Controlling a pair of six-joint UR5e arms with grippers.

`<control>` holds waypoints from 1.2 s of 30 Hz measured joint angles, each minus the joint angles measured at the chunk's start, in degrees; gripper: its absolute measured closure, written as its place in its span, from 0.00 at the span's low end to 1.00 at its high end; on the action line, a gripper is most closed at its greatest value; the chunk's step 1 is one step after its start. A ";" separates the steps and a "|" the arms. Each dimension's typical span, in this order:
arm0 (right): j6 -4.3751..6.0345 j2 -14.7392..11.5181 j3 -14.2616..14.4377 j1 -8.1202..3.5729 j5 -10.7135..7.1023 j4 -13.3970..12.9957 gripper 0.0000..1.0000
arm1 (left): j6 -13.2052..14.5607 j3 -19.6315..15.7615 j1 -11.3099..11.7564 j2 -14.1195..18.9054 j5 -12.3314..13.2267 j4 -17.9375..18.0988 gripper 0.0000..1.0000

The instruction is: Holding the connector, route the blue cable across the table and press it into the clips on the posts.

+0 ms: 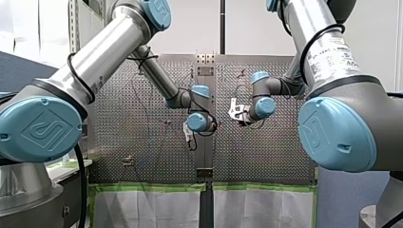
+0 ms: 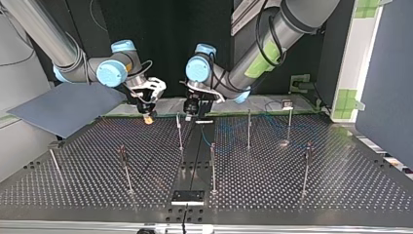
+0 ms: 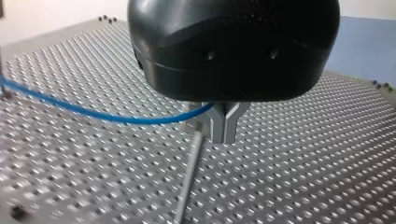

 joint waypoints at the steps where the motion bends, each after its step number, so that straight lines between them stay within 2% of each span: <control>1: 0.00 0.01 0.00 -0.11 -0.08 -0.02 1.00 | -0.12 0.07 0.08 -0.26 0.06 0.02 1.00; 11: -0.05 0.11 -0.03 -0.58 -0.92 -0.15 1.00 | -0.18 0.30 0.97 -0.79 -0.19 0.04 1.00; 17: -0.45 0.11 -1.00 -0.71 -2.13 0.13 1.00 | 1.56 0.46 1.21 -0.19 -1.39 -1.17 1.00; 22: -0.77 -0.11 -1.96 -0.75 -3.27 1.89 1.00 | 2.59 0.47 0.55 1.42 -3.64 -3.45 1.00; 30: -1.21 -0.76 -2.11 -0.37 -3.69 4.08 1.00 | 3.66 -0.54 -0.90 1.86 -7.34 -7.50 1.00; 36: -1.10 -1.18 -2.12 -0.10 -3.71 4.66 1.00 | 3.91 -1.49 -2.90 1.86 -8.29 -8.38 1.00</control>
